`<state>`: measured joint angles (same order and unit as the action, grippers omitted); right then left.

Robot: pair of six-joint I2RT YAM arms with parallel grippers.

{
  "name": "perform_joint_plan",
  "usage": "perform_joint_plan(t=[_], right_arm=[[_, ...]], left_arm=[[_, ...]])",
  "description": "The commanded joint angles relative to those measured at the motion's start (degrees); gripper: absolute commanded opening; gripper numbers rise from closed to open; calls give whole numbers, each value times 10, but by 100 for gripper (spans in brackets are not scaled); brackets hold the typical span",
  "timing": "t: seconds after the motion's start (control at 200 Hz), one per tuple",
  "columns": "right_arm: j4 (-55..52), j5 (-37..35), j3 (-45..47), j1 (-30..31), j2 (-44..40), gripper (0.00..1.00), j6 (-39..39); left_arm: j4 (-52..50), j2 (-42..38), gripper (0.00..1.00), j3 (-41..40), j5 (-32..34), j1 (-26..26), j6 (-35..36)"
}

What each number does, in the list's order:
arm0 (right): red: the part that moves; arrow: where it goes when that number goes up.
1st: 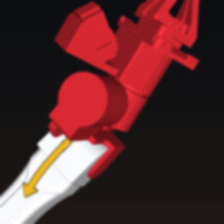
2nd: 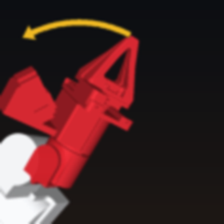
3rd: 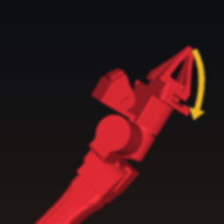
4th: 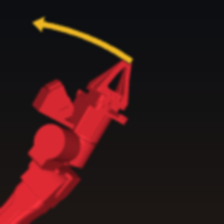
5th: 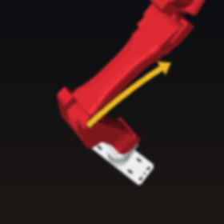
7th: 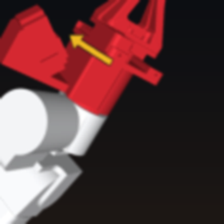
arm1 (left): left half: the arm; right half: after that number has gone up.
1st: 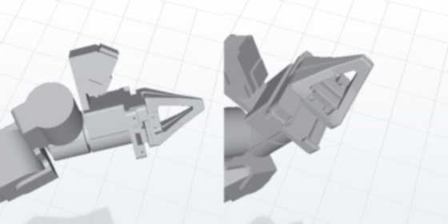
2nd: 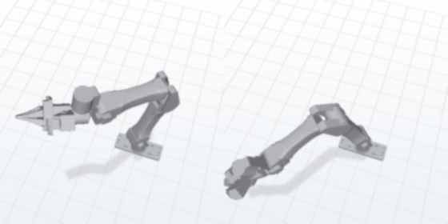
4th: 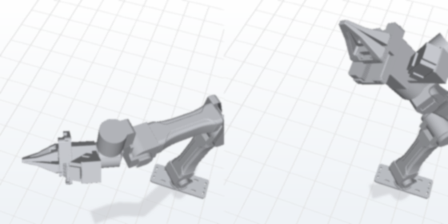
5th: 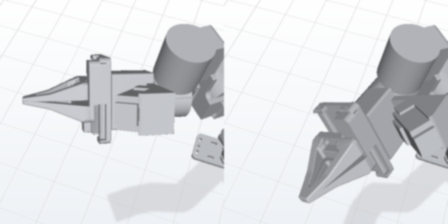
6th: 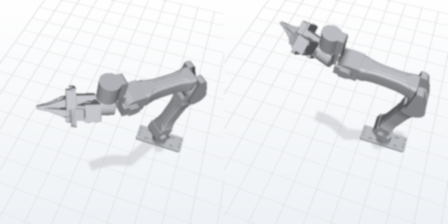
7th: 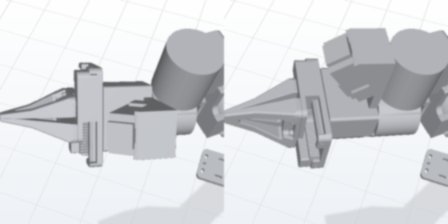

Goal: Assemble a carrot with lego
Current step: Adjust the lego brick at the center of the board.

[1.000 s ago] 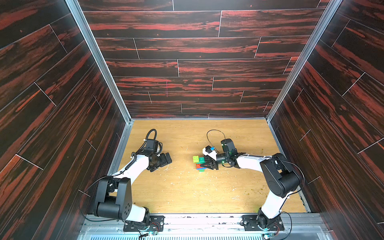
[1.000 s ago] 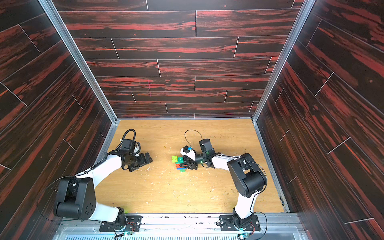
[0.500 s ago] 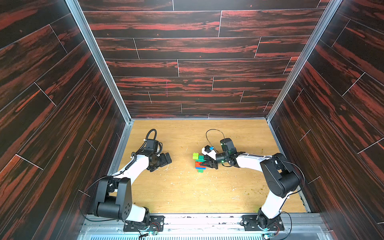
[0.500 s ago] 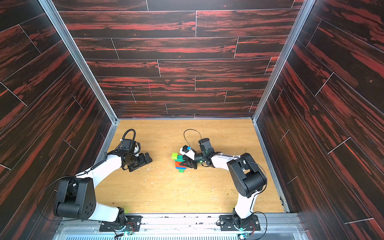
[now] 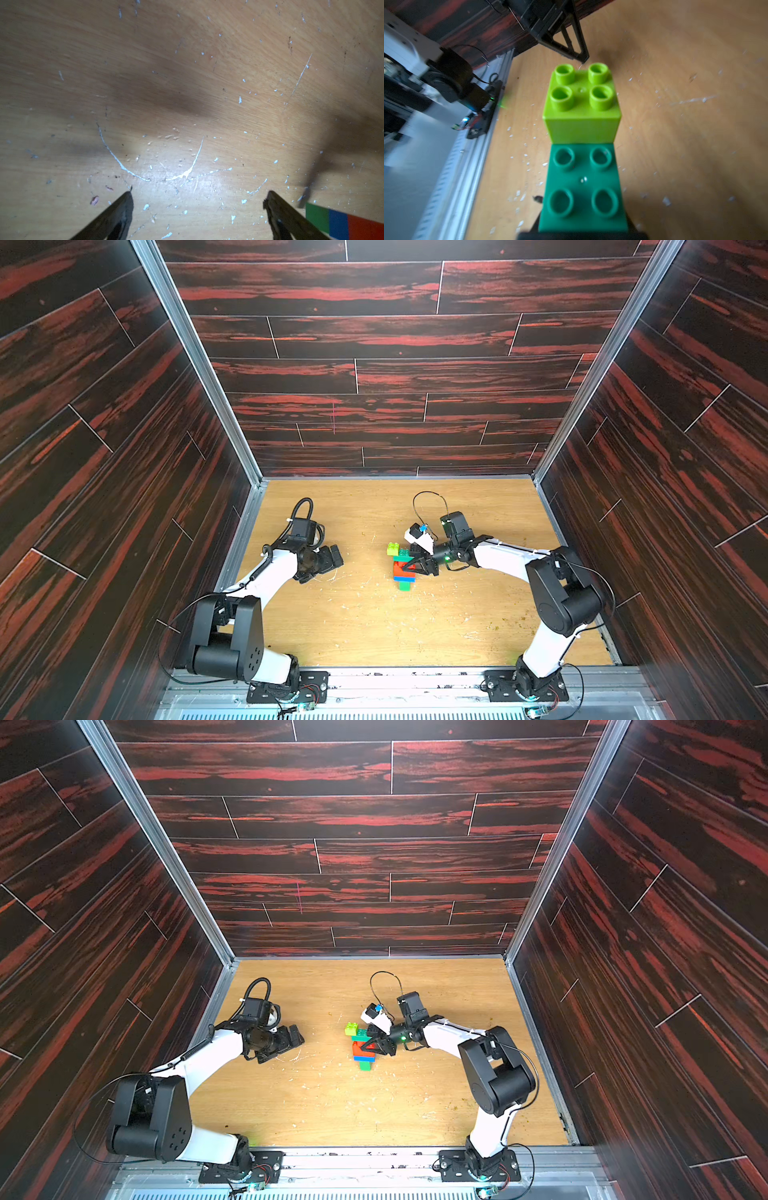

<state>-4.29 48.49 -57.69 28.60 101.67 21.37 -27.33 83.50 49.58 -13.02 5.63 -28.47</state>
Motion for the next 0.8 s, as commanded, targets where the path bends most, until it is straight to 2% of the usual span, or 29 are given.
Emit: perform_joint_plan(t=[0.0,0.371,0.792], right_arm=[[-73,50,-6,-6,-34,17,-45],[-136,124,-9,-14,0,14,-129],[-163,128,-16,-14,60,12,-165]], left_arm=[[0,-13,100,-1,2,-3,1],[5,-10,100,1,-8,-3,-1],[10,-13,100,-7,-10,-3,-1]])
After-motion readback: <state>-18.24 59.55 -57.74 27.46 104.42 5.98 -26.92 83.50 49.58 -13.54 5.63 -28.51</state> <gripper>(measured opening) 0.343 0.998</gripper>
